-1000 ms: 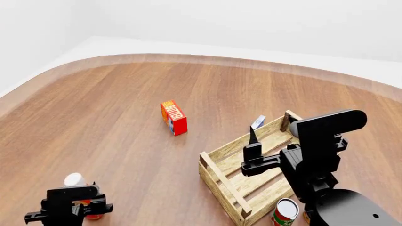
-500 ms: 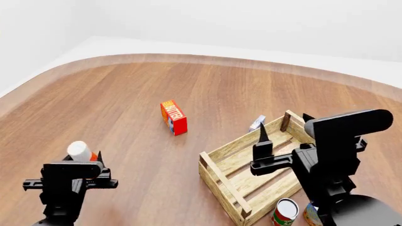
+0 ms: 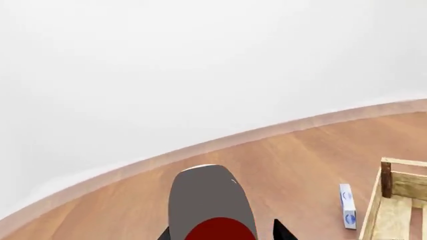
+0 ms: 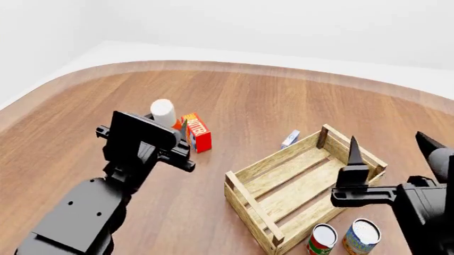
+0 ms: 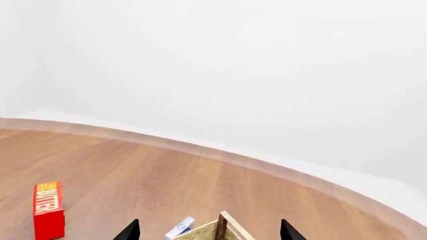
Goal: Pick up the ketchup, and put it in the wooden tray.
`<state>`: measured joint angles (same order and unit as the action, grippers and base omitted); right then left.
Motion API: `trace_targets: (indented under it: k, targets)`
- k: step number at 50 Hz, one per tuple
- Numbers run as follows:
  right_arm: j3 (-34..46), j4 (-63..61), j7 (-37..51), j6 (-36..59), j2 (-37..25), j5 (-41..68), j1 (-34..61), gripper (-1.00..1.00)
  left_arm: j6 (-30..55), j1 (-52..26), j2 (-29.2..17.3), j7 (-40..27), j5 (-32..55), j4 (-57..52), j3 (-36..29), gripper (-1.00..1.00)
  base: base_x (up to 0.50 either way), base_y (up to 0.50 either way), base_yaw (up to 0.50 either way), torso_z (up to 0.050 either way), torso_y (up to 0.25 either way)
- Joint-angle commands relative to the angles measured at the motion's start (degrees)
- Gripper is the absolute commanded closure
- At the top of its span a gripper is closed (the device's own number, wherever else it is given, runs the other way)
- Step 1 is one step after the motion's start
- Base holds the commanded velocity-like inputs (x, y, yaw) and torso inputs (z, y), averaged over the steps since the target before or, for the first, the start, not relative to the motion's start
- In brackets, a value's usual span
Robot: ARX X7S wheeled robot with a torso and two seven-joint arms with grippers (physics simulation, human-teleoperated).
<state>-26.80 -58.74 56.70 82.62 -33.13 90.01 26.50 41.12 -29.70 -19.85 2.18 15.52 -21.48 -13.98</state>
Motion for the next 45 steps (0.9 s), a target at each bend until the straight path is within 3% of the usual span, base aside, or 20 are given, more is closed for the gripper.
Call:
trace_targets:
  k: [1, 3, 17, 25, 32, 37, 45]
  targets:
    - [-15.56, -1.19, 28.02, -2.87, -10.43, 36.11, -3.40, -1.00, 10.53, -9.47, 4.68, 2.08, 3.75, -3.94, -7.98, 1.00, 0.00, 0.00, 0.00, 0.000, 0.010]
    - [-19.60, -1.19, 32.86, -2.67, -11.80, 42.90, -4.28, -1.00, 12.56, -10.80, 5.83, 1.96, 4.29, -4.38, -9.02, 1.00, 0.00, 0.00, 0.00, 0.000, 0.000]
    - [-55.69, -1.22, 33.14, 2.31, -10.83, 61.54, -20.57, -1.00, 20.62, -17.06, 13.89, 0.95, 6.07, -3.81, -17.10, 1.00, 0.00, 0.00, 0.00, 0.000, 0.000]
    - [-69.83, 0.00, 31.80, 3.33, -10.83, 67.44, -27.72, -1.00, 17.95, -20.05, 18.83, 0.11, 6.02, 3.19, -20.29, 1.00, 0.00, 0.00, 0.00, 0.000, 0.000]
    - [-79.77, 3.46, 29.07, 7.25, -9.17, 70.58, -31.87, -1.00, 12.69, -22.76, 19.61, -3.11, 9.52, 9.83, -25.22, 1.00, 0.00, 0.00, 0.00, 0.000, 0.000]
    - [-94.89, 5.39, 15.73, 7.34, -7.57, 67.40, -40.44, -1.00, 6.26, -27.34, 19.71, -7.62, 13.93, 17.73, -31.13, 1.00, 0.00, 0.00, 0.00, 0.000, 0.002]
    - [-108.30, 3.43, -11.82, 7.29, -0.54, 50.40, -45.79, -1.00, -3.27, -35.83, 19.78, -16.44, 26.96, 28.10, -42.97, 1.00, 0.00, 0.00, 0.00, 0.000, -0.112]
